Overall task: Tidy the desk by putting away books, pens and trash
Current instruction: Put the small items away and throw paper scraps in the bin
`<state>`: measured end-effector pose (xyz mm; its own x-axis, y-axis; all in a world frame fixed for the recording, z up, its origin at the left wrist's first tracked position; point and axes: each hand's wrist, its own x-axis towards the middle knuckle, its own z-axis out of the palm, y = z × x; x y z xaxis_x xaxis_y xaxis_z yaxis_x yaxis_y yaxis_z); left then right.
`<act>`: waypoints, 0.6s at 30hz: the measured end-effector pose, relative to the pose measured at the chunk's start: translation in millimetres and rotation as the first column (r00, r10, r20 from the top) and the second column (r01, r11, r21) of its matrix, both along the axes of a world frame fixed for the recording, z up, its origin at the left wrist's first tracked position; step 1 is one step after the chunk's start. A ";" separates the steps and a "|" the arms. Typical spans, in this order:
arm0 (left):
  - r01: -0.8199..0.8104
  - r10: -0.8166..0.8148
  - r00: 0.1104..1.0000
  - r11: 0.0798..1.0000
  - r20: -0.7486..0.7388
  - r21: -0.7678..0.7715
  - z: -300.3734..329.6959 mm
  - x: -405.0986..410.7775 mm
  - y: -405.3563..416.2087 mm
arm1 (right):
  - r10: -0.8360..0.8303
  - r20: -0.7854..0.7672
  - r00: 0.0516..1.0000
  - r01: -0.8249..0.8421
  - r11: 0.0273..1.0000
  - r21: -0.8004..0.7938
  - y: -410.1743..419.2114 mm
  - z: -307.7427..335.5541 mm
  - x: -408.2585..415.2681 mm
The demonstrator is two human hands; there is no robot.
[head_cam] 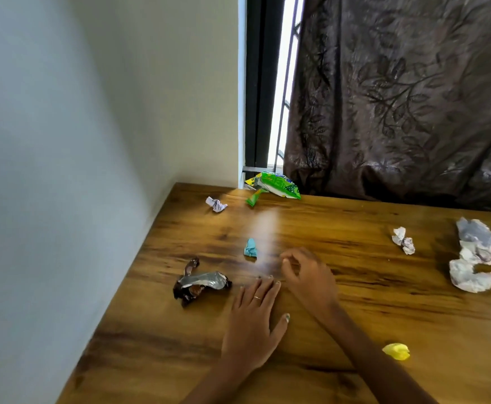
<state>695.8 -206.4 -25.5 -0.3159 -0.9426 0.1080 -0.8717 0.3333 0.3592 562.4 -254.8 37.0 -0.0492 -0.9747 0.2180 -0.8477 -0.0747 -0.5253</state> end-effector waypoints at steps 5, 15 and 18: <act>-0.050 0.052 0.996 0.998 -0.069 0.021 0.7 -6.0 -18.1 | 0.062 -0.188 0.980 -0.065 0.998 -0.011 -83.3 -1.0 1.7; -0.085 0.084 0.991 0.996 -0.102 -0.007 6.7 -14.9 -28.5 | -0.085 -0.418 0.904 0.085 0.996 -0.018 -220.9 2.8 16.3; -0.093 0.094 0.989 0.996 -0.114 0.020 5.1 -16.0 -32.1 | -0.083 -0.493 0.866 0.092 0.996 -0.007 -244.8 0.6 19.5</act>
<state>679.8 -238.6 -20.4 -0.2128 -0.9691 0.1247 -0.8517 0.2465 0.4624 582.0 -499.6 37.6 -0.0246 -0.9750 0.2208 -0.9991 0.0166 -0.0382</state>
